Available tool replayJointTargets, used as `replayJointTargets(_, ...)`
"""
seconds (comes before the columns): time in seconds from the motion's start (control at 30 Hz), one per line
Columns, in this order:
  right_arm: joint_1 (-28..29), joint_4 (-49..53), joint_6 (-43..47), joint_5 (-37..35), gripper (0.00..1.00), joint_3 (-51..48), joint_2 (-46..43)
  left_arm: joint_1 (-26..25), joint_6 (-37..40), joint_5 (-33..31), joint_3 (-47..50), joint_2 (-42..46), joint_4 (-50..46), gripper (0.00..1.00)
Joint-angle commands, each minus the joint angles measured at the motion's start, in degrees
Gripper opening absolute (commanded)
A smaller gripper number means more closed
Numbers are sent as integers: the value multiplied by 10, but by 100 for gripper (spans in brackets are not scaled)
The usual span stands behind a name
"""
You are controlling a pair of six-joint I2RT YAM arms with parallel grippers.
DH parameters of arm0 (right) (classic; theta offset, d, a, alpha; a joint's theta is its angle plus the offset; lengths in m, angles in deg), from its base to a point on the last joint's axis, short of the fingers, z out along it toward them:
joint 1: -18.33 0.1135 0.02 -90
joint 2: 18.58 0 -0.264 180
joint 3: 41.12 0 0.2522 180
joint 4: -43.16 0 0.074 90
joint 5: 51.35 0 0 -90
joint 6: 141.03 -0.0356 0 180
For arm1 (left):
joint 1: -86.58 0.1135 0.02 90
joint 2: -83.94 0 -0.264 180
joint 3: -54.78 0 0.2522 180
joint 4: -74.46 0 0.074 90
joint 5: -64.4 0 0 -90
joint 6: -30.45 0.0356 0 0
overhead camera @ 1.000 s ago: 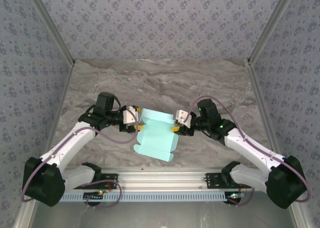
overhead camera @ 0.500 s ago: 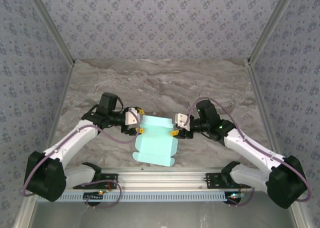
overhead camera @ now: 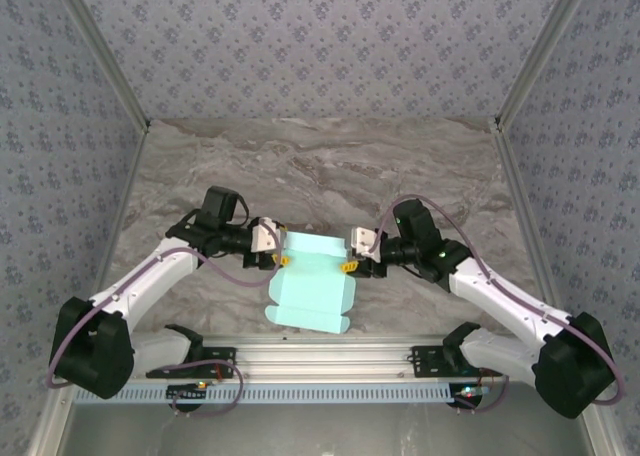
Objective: Fold the paper box
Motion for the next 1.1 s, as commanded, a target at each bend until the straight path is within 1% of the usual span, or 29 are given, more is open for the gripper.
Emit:
replayJointTargets(0.0, 6, 1, 6, 2, 6, 16, 9, -2, -1, 31, -24, -8, 12, 47)
replayJointTargets(0.13, 8, -13, -3, -15, 5, 13, 20, -1, -15, 35, -30, -17, 8, 43)
replayJointTargets(0.2, 16, -21, -12, -37, 2, 15, 30, -1, -18, 38, -28, -22, 17, 41)
replayJointTargets(0.27, 33, -37, -19, -64, 2, 11, 37, -1, -18, 26, -28, -27, 19, 39)
replayJointTargets(0.33, 43, -56, -25, -76, 2, 6, 48, 0, -32, 13, -33, -31, 23, 35)
replayJointTargets(0.4, 48, -63, -26, -89, 2, 8, 58, 0, -35, 13, -33, -34, 25, 34)
replayJointTargets(0.47, 47, -74, -35, -116, 2, 6, 63, -1, -37, 7, -33, -38, 31, 33)
replayJointTargets(0.5, 45, -83, -40, -126, 2, 3, 61, -1, -38, 1, -33, -39, 32, 30)
replayJointTargets(0.6, 22, -93, -50, -115, 2, 2, 60, 3, -53, -10, -27, -34, 50, 29)
replayJointTargets(0.67, 9, -88, -50, -113, 3, 2, 56, 7, -56, -10, -23, -34, 61, 30)
replayJointTargets(0.7, 3, -87, -51, -114, 3, 1, 54, 10, -58, -5, -26, -34, 60, 36)
replayJointTargets(0.77, -9, -89, -58, -110, 3, -2, 52, 14, -67, 4, -32, -31, 51, 56)
replayJointTargets(0.8, -14, -88, -60, -107, 3, -1, 54, 14, -69, 8, -34, -27, 47, 79)
replayJointTargets(0.83, -17, -85, -60, -108, 3, -1, 56, 15, -68, 10, -34, -22, 42, 92)
replayJointTargets(0.9, -21, -81, -62, -117, 3, 0, 60, 22, -71, 2, -29, -12, 48, 95)
replayJointTargets(0.97, -28, -81, -66, -123, 3, -1, 69, 37, -84, 0, -25, 2, 58, 96)
replayJointTargets(1.07, -43, -87, -78, -136, 4, 1, 94, 57, -124, -5, -14, 24, 95, 99)
